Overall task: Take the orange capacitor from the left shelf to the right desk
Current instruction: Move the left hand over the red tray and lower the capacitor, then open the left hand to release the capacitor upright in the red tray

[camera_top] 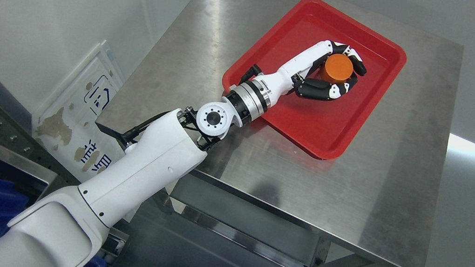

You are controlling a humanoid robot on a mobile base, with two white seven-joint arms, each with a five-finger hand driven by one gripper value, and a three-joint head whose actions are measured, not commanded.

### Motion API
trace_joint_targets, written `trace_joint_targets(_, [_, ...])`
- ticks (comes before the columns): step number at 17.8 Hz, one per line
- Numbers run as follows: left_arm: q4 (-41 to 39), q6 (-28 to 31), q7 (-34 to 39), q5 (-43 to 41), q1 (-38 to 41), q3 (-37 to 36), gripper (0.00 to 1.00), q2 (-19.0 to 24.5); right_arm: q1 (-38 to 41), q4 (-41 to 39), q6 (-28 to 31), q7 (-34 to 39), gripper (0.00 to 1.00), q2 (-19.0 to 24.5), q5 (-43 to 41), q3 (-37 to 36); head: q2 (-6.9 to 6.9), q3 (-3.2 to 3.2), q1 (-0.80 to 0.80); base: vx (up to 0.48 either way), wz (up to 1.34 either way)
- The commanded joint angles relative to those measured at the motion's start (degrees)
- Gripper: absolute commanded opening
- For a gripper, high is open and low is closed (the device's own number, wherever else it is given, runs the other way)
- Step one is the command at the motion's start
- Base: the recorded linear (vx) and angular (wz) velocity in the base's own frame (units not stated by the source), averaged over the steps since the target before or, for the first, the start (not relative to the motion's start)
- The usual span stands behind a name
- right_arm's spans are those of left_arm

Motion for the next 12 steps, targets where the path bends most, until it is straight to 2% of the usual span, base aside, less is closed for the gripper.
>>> trace_joint_targets(1, [3.7,0.3,0.5,0.0,-0.3,-0.4,0.33,1.0,1.3,-1.0,0.1,0.0,1.00,-1.0,0.4,-0.6,0.00,0.00,0.00,0.000,0.00])
trace_joint_targets(2, [3.7,0.3,0.5,0.1,-0.3,-0.3,0.36,1.0,1.3,-1.0,0.1,0.0,1.00,-1.0,0.4,-0.6,0.00,0.00,0.00,0.000,0.00])
trace_joint_targets(3, [3.6,0.1,0.5,0.2,-0.6,-0.3,0.46,1.0,1.3,-1.0,0.1,0.0,1.00,-1.0,0.4,-0.6,0.00,0.00,0.00,0.000,0.00])
trace_joint_targets(5, [3.3,0.1,0.4,0.6,-1.4,0.1,0.79,1.0,1.3,-1.0,0.1,0.0,1.00,-1.0,0.4,-0.6,0.00,0.00,0.00,0.000,0.00])
trace_joint_targets(6, [3.0,0.0,0.4,0.5,-1.4,1.5,0.88,1.0,1.3,-1.0,0.1,0.0,1.00,-1.0,0.4,-0.6,0.00,0.00,0.00,0.000,0.00])
trace_joint_targets(8, [1.3,-0.2,0.1,0.6,-1.4,5.6,0.98,1.0,1.3,-1.0,0.1,0.0,1.00,-1.0,0.4,-0.6,0.00,0.00,0.00,0.000,0.00])
trace_joint_targets(12, [-2.7,0.0,-0.4,0.9,-1.6,18.2,1.00,1.0,1.3,-1.0,0.1,0.0,1.00,-1.0,0.4,-0.6,0.00,0.00,0.00,0.000,0.00])
